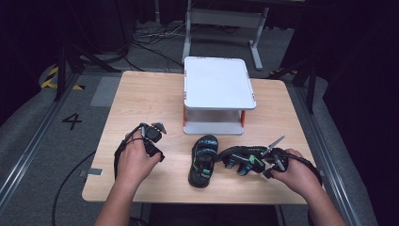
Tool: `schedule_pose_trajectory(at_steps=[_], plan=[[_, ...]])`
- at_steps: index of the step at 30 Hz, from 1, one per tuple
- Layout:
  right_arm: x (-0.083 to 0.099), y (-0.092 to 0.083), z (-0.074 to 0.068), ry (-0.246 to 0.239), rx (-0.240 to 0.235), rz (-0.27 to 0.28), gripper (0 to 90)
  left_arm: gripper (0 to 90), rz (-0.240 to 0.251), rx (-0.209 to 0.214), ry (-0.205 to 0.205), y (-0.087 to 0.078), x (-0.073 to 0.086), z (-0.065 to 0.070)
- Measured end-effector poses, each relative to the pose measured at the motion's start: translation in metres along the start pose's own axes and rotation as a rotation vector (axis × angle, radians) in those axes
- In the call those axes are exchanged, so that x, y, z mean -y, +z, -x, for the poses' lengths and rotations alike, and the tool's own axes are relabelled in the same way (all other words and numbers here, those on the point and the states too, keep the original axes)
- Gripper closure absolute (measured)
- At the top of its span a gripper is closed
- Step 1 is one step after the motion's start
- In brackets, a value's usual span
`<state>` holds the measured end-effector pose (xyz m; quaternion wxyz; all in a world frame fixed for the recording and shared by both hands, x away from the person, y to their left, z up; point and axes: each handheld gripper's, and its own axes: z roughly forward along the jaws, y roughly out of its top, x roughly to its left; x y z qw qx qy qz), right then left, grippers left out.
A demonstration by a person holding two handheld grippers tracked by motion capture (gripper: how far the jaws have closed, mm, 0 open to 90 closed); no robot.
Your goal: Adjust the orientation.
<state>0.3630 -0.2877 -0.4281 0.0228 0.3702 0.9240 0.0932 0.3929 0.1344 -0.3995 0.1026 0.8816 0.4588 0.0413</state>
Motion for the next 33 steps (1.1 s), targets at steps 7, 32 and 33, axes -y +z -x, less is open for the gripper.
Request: schedule_pose_trajectory(at_steps=[7, 32, 33], plan=[[0.002, -0.006, -0.002, -0.007, -0.018, 0.007, 88.0, 34.8, -0.002, 0.002, 0.005, 0.001, 0.0, 0.0], [0.008, -0.06, -0.026, -0.061, -0.141, 0.166, 88.0, 34.9, -0.005, 0.015, -0.008, 0.004, 0.002, -0.003], [0.008, -0.062, -0.026, -0.062, -0.141, 0.177, 87.9, 34.8, -0.012, 0.014, -0.002, 0.004, 0.003, -0.003]])
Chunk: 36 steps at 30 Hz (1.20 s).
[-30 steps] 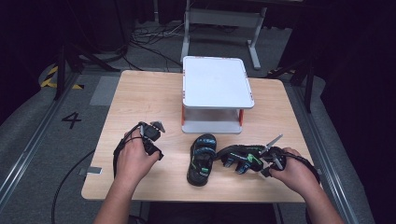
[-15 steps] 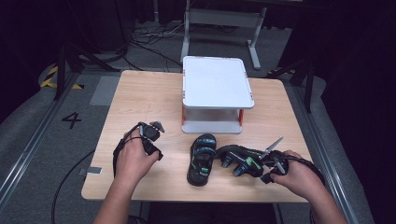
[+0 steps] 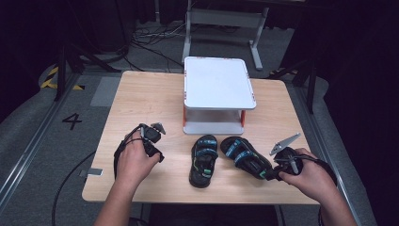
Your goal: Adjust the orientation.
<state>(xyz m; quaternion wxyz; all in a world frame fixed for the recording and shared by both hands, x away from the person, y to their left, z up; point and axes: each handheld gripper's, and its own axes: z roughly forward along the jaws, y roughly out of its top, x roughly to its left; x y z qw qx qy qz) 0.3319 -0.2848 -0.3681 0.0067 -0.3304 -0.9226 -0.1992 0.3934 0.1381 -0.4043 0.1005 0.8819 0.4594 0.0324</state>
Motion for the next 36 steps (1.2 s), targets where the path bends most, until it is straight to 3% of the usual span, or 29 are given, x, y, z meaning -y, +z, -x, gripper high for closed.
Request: schedule_pose_trajectory(at_steps=[6, 11, 16, 19, 21, 23, 26, 29, 31, 32, 33, 36], plan=[[-0.012, 0.002, -0.008, -0.059, -0.034, 0.064, 87.9, 34.8, -0.002, -0.001, -0.008, 0.001, 0.003, 0.0], [-0.024, 0.007, -0.018, -0.114, -0.062, 0.18, 87.9, 34.8, -0.002, -0.013, -0.002, 0.001, 0.004, 0.0], [-0.025, 0.017, -0.021, -0.117, -0.097, 0.132, 87.6, 34.8, -0.007, -0.001, -0.003, 0.002, 0.003, 0.002], [-0.026, 0.017, -0.023, -0.117, -0.1, 0.134, 86.9, 34.8, -0.014, 0.003, 0.005, 0.004, 0.002, 0.003], [-0.023, 0.021, -0.021, -0.104, -0.125, 0.06, 82.2, 34.8, -0.015, 0.007, 0.008, 0.005, 0.001, 0.004], [-0.021, 0.023, -0.02, -0.095, -0.15, 0.078, 73.8, 34.9, -0.013, 0.007, 0.008, 0.005, 0.0, 0.003], [-0.019, 0.019, -0.02, -0.093, -0.068, 0.071, 64.3, 34.8, -0.012, 0.008, 0.004, 0.004, 0.0, 0.003], [-0.015, 0.014, -0.017, -0.078, -0.057, 0.077, 62.2, 34.5, -0.01, 0.008, 0.001, 0.005, 0.0, 0.002], [-0.015, 0.008, -0.013, -0.068, -0.022, 0.125, 57.2, 34.5, -0.01, 0.005, 0.001, 0.004, 0.001, 0.001], [-0.017, 0.004, -0.009, -0.062, 0.031, 0.161, 53.3, 34.5, -0.012, -0.003, 0.006, 0.005, 0.002, 0.0], [-0.017, 0.004, -0.009, -0.062, 0.031, 0.161, 53.3, 34.5, -0.012, -0.003, 0.006, 0.005, 0.002, 0.0], [-0.023, 0.007, -0.001, -0.052, 0.106, 0.206, 46.6, 34.3, -0.013, 0.006, -0.015, 0.005, 0.008, 0.0]])
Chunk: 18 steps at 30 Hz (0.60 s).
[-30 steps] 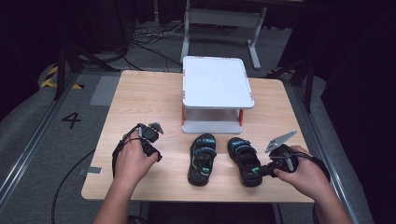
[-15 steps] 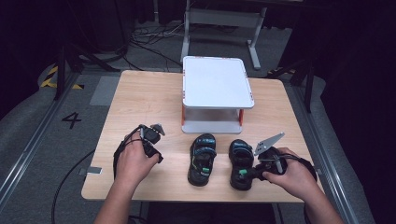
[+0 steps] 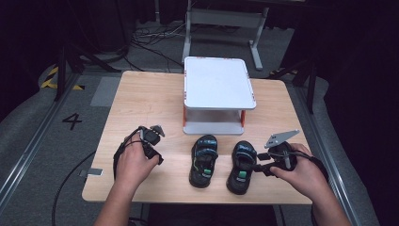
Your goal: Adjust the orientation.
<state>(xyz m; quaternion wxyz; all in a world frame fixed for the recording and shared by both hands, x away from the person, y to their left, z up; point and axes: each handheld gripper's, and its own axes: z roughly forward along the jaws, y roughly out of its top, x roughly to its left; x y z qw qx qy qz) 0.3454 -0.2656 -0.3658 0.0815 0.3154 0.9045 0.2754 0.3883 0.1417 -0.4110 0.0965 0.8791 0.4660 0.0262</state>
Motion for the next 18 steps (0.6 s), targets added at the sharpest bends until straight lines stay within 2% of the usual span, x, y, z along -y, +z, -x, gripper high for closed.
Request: schedule_pose_trajectory(at_steps=[1, 3, 7, 8, 10, 11, 12, 13, 15, 18], plan=[[-0.003, 0.007, 0.003, -0.011, 0.037, 0.0, 45.5, 34.0, -0.002, -0.005, -0.006, -0.001, 0.004, -0.001], [-0.004, 0.013, 0.005, -0.018, 0.053, -0.017, 45.5, 34.0, -0.004, -0.003, -0.009, -0.001, 0.005, -0.001], [-0.009, 0.037, 0.008, -0.044, 0.051, -0.065, 45.8, 34.0, -0.006, -0.008, -0.029, -0.002, 0.013, -0.002], [-0.009, 0.037, 0.008, -0.044, 0.051, -0.065, 45.8, 34.0, -0.006, -0.009, -0.032, -0.002, 0.014, -0.002], [-0.012, 0.044, 0.008, -0.061, 0.051, -0.079, 51.7, 33.9, -0.006, -0.009, -0.034, -0.002, 0.018, -0.002], [-0.014, 0.046, 0.009, -0.067, 0.043, -0.088, 57.2, 34.0, -0.004, -0.01, -0.04, -0.002, 0.02, -0.002], [-0.015, 0.048, 0.008, -0.068, 0.025, -0.098, 67.4, 34.0, -0.009, -0.013, -0.043, -0.002, 0.021, -0.003], [-0.017, 0.048, 0.008, -0.059, 0.009, -0.107, 68.3, 34.0, -0.008, -0.009, -0.043, -0.002, 0.022, -0.003], [-0.02, 0.049, 0.007, -0.075, 0.013, -0.112, 69.6, 34.0, -0.004, -0.01, -0.053, -0.003, 0.025, -0.004], [-0.026, 0.049, 0.006, -0.09, -0.003, -0.065, 70.1, 34.0, -0.002, -0.011, -0.055, -0.004, 0.027, -0.005]])
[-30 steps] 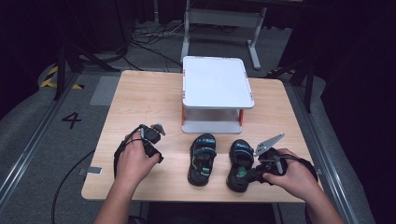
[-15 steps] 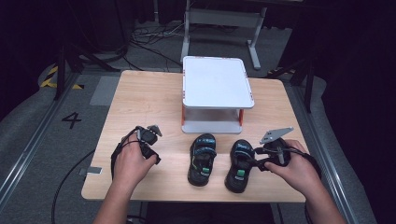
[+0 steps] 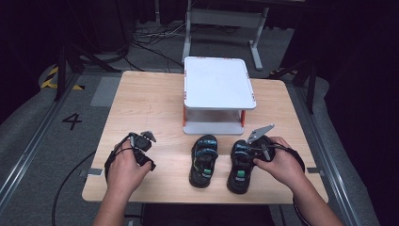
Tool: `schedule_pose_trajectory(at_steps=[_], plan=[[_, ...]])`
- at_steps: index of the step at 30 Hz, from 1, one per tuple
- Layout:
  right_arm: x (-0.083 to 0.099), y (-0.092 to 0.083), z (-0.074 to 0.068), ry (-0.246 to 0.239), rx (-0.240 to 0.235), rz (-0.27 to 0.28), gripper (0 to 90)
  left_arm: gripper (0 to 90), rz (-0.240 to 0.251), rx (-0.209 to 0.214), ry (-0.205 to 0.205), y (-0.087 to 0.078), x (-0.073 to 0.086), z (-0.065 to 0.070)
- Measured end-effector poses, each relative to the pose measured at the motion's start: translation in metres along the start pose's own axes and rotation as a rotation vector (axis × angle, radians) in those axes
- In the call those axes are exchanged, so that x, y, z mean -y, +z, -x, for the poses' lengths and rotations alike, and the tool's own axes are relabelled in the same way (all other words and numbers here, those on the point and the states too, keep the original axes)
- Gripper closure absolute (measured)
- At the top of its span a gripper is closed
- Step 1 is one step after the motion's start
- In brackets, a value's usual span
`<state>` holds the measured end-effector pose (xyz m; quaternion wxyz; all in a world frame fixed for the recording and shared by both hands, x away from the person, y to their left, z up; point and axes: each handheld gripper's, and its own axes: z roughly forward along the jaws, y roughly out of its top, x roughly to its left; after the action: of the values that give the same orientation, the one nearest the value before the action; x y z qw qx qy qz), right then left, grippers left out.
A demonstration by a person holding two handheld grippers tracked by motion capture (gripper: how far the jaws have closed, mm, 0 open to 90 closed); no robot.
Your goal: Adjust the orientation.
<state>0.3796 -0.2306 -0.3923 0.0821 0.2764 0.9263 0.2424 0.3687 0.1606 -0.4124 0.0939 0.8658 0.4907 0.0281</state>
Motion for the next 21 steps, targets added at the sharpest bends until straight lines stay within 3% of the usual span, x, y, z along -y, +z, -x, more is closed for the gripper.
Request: schedule_pose_trajectory(at_steps=[3, 7, 11, 16, 21], plan=[[-0.009, 0.003, -0.003, -0.024, -0.02, 0.021, 70.2, 34.0, 0.003, -0.001, 0.002, 0.0, 0.0, 0.001], [-0.026, 0.017, -0.01, -0.074, -0.081, 0.078, 70.3, 34.0, -0.005, -0.009, 0.014, 0.001, -0.001, 0.001], [-0.036, 0.024, -0.01, -0.128, -0.071, 0.147, 70.3, 34.1, -0.002, -0.001, 0.015, 0.002, -0.002, 0.001], [-0.031, 0.032, 0.0, -0.104, -0.083, 0.152, 70.0, 34.0, -0.007, 0.004, 0.007, 0.003, -0.003, 0.001], [-0.03, 0.035, -0.001, -0.091, -0.082, 0.153, 65.6, 33.9, -0.009, 0.009, 0.019, 0.003, -0.005, 0.002]])
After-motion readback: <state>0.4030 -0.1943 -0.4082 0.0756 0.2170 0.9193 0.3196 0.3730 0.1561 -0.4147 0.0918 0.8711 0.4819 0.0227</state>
